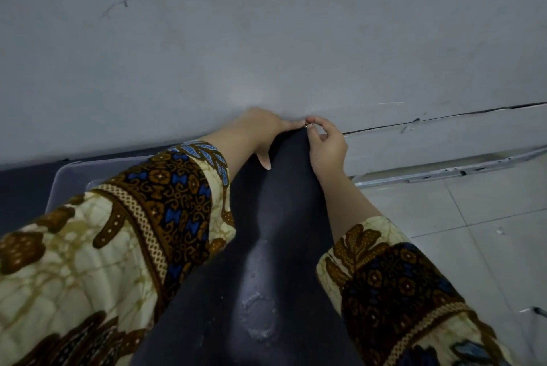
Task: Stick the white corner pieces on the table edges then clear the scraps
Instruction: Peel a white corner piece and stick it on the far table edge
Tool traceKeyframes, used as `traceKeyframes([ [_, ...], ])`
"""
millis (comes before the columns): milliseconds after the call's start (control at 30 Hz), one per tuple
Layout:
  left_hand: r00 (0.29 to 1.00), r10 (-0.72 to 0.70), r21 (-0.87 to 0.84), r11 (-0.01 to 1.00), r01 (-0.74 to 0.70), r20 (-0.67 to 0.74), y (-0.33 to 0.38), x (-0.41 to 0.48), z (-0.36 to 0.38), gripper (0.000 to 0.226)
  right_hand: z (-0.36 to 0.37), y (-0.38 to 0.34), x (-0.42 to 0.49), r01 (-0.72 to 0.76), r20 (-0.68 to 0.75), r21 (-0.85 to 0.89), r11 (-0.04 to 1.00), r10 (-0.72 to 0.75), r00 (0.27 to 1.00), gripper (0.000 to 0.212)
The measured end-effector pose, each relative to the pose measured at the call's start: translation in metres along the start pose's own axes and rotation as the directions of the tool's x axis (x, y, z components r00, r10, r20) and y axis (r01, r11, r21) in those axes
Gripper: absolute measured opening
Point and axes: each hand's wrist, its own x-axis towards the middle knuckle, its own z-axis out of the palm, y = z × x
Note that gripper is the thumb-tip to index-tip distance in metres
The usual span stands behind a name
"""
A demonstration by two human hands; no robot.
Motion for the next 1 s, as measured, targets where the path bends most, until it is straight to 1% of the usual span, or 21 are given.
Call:
traceKeyframes([
  [100,0.996,-0.028,-0.159,0.987,0.015,-0.08,-0.008,-0.012,0.014,0.105,0.001,-0.001,-0.004,0.042,-0.045,-0.055,0.998,-0.045,0.998,0.021],
  [200,0.978,-0.107,-0.319,0.947,0.046,-0.178,-0.007,-0.028,0.034,0.09,0.003,-0.001,-0.007,0.041,-0.068,-0.137,0.99,-0.051,0.996,0.032],
  [333,0.947,-0.191,-0.424,0.903,0.066,-0.26,0.0,-0.044,0.056,0.072,0.005,-0.006,-0.007,0.051,-0.073,-0.398,0.916,-0.087,0.994,0.031],
  [400,0.936,-0.234,-0.504,0.861,0.073,-0.263,0.001,-0.052,0.065,0.066,0.004,-0.013,-0.002,0.049,-0.032,-0.512,0.858,-0.077,0.997,0.029],
  [467,0.941,-0.229,-0.511,0.856,0.074,-0.249,0.003,-0.061,0.072,0.065,0.005,-0.02,-0.003,0.073,0.006,-0.601,0.796,-0.087,0.996,0.026],
  [500,0.946,-0.22,-0.507,0.859,0.071,-0.24,0.004,-0.065,0.074,0.066,0.007,-0.021,-0.006,0.099,0.013,-0.612,0.785,-0.114,0.993,0.026],
  [533,0.949,-0.211,-0.508,0.859,0.067,-0.232,0.005,-0.069,0.076,0.068,0.009,-0.02,-0.012,0.132,0.024,-0.607,0.784,-0.148,0.989,0.029],
  [600,0.956,-0.207,-0.519,0.852,0.071,-0.209,0.005,-0.076,0.078,0.074,0.016,-0.015,-0.023,0.194,0.085,-0.621,0.759,-0.181,0.98,0.041],
  [633,0.957,-0.213,-0.523,0.849,0.081,-0.197,0.005,-0.078,0.08,0.077,0.017,-0.014,-0.025,0.203,0.119,-0.658,0.725,-0.166,0.979,0.046],
  [700,0.957,-0.229,-0.538,0.837,0.1,-0.178,0.008,-0.081,0.081,0.081,0.012,-0.018,-0.021,0.206,0.181,-0.736,0.645,-0.105,0.978,0.048],
  [800,0.948,-0.257,-0.566,0.817,0.11,-0.187,0.014,-0.083,0.082,0.081,-0.002,-0.028,-0.019,0.228,0.282,-0.809,0.541,0.019,0.959,0.053],
  [900,0.945,-0.277,-0.601,0.79,0.12,-0.176,0.016,-0.09,0.083,0.078,-0.007,-0.033,-0.028,0.271,0.368,-0.821,0.503,0.104,0.924,0.062],
  [1000,0.944,-0.284,-0.635,0.763,0.117,-0.166,0.017,-0.101,0.089,0.073,-0.01,-0.037,-0.04,0.266,0.376,-0.829,0.492,0.14,0.916,0.064],
])
